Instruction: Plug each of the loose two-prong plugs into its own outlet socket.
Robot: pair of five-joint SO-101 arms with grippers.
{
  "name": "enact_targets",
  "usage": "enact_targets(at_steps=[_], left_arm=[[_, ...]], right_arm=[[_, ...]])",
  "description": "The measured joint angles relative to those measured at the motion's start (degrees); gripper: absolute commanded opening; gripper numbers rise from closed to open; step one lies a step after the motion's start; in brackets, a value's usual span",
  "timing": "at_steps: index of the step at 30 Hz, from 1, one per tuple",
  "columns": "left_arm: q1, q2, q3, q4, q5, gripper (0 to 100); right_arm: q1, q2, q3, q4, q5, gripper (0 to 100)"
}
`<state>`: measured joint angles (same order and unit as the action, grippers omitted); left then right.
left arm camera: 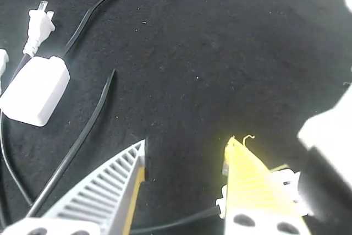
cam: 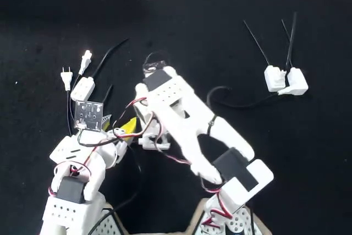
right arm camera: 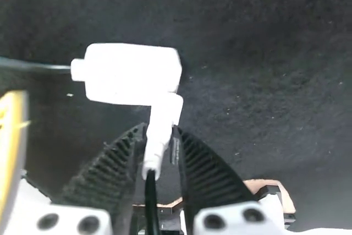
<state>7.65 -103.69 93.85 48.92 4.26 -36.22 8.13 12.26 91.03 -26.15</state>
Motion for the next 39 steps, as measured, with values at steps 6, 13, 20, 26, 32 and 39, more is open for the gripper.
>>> enact_targets(at_steps=[6, 13, 20, 26, 32, 39], left_arm=[[-0.1, 0.0, 0.0, 0.0, 0.0, 23], [-0.1, 0.0, 0.0, 0.0, 0.0, 23], [-0.1, 0.0, 0.0, 0.0, 0.0, 23], [-0.1, 0.0, 0.0, 0.0, 0.0, 23], [-0.1, 0.0, 0.0, 0.0, 0.0, 23], [0.0, 0.0, 0.0, 0.0, 0.0, 23]], right_arm=[[-2.8, 0.0, 0.0, 0.0, 0.0, 1.1], [-2.9, 0.2, 0.0, -1.0, 0.0, 1.1], [-1.9, 0.4, 0.0, -2.6, 0.0, 1.1], [-1.8, -0.7, 0.3, -2.7, 0.0, 1.1], [-1.8, -4.7, 1.3, -4.9, 0.0, 1.1], [-1.5, -6.2, 3.3, -5.2, 0.0, 1.1]])
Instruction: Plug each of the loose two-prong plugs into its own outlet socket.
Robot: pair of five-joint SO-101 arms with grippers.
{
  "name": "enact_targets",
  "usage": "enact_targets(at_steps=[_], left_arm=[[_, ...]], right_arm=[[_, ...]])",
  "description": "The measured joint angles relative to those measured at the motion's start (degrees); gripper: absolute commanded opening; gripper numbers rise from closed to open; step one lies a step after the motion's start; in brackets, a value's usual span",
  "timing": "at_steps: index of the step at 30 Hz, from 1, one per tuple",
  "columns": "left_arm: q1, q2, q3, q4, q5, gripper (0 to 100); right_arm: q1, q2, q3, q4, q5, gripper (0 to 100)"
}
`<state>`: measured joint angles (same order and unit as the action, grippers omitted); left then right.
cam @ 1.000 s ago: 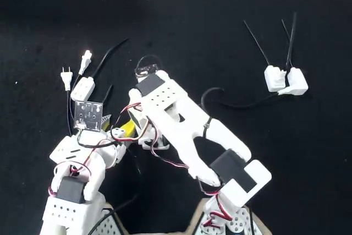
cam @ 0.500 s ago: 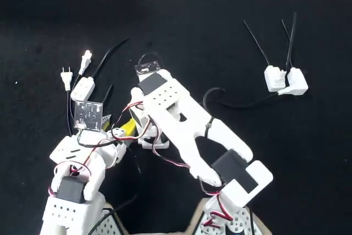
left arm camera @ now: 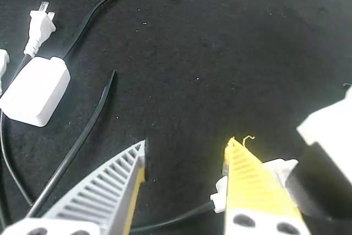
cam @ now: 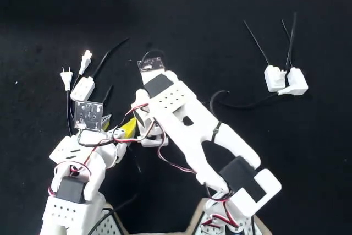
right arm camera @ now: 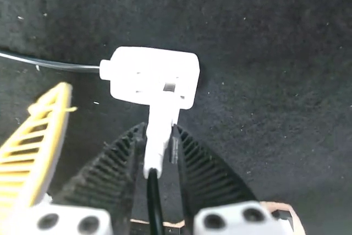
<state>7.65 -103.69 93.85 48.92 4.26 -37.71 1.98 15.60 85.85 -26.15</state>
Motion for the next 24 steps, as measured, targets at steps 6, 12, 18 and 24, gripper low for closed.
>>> enact_targets(at_steps=[6, 12, 18, 24], left_arm=[[0.0, 0.0, 0.0, 0.0, 0.0, 23], [0.0, 0.0, 0.0, 0.0, 0.0, 23], [0.0, 0.0, 0.0, 0.0, 0.0, 23], [0.0, 0.0, 0.0, 0.0, 0.0, 23]], right_arm=[[0.0, 0.0, 0.6, 0.1, 0.0, 1.1], [1.1, 0.0, 0.6, 0.0, 0.0, 1.1], [4.6, 0.0, 1.6, 0.0, 0.0, 1.1], [4.8, -0.1, 3.1, 0.0, 0.0, 1.1]])
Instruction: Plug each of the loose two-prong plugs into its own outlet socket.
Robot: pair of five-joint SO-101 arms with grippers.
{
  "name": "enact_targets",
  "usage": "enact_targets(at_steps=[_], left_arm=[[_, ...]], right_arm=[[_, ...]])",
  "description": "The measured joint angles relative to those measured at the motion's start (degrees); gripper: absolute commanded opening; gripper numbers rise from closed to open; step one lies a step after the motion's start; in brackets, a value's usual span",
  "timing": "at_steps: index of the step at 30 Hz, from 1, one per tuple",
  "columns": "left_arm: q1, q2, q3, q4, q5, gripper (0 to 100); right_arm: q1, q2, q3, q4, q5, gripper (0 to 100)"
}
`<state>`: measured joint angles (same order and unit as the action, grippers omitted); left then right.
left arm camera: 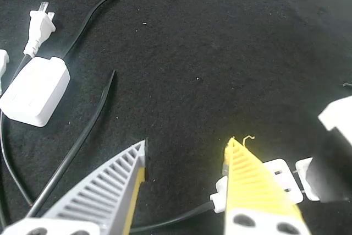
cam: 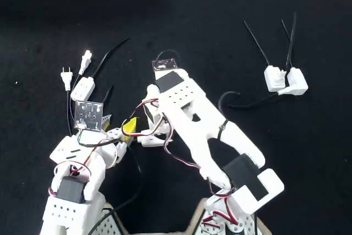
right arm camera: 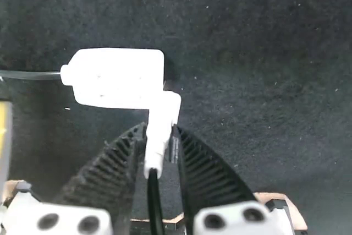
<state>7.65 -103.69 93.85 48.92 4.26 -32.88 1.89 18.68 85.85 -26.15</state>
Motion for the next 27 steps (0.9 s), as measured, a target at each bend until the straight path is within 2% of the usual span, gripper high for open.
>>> enact_targets(at_steps=[8, 27], left_arm=[[0.0, 0.0, 0.0, 0.0, 0.0, 23], [0.0, 0.0, 0.0, 0.0, 0.0, 23]], right_arm=[[-1.0, 0.0, -5.3, 4.4, 0.0, 1.1], [-1.0, 4.4, -6.5, 2.0, 0.0, 1.1]])
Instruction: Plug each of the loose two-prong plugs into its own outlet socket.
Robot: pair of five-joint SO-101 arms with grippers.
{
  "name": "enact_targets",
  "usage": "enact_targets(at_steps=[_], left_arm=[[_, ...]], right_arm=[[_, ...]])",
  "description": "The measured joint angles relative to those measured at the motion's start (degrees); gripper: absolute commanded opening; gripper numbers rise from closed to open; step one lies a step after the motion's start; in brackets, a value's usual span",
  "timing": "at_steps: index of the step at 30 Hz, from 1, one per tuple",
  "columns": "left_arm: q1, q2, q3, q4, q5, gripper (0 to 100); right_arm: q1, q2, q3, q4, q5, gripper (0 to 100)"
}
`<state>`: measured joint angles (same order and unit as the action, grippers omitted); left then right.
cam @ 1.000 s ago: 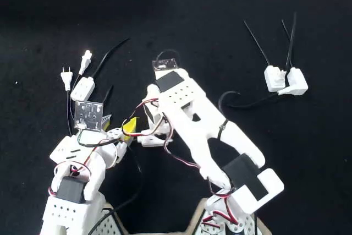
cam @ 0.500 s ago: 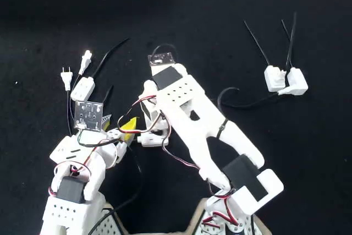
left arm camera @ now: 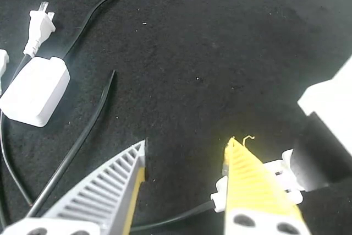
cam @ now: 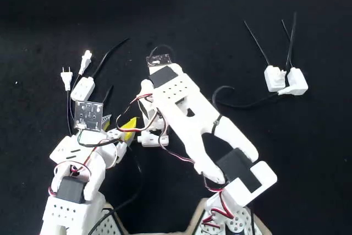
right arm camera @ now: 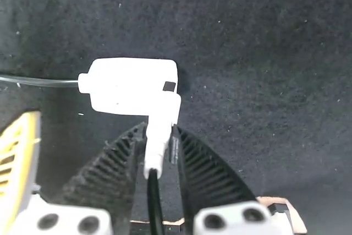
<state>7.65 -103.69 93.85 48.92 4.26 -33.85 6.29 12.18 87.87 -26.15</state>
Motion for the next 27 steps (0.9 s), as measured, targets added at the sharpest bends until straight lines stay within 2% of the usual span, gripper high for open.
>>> enact_targets(at_steps=[5, 11, 27], left_arm=[[0.0, 0.0, 0.0, 0.0, 0.0, 23], [0.0, 0.0, 0.0, 0.0, 0.0, 23], [-0.4, 0.0, 0.0, 0.0, 0.0, 23]], right_arm=[[-0.5, 0.0, 0.0, 0.0, 0.0, 1.1], [-4.7, 0.2, 0.0, 0.1, 0.0, 1.1], [-0.6, 0.4, 1.0, 0.2, 1.0, 1.1]])
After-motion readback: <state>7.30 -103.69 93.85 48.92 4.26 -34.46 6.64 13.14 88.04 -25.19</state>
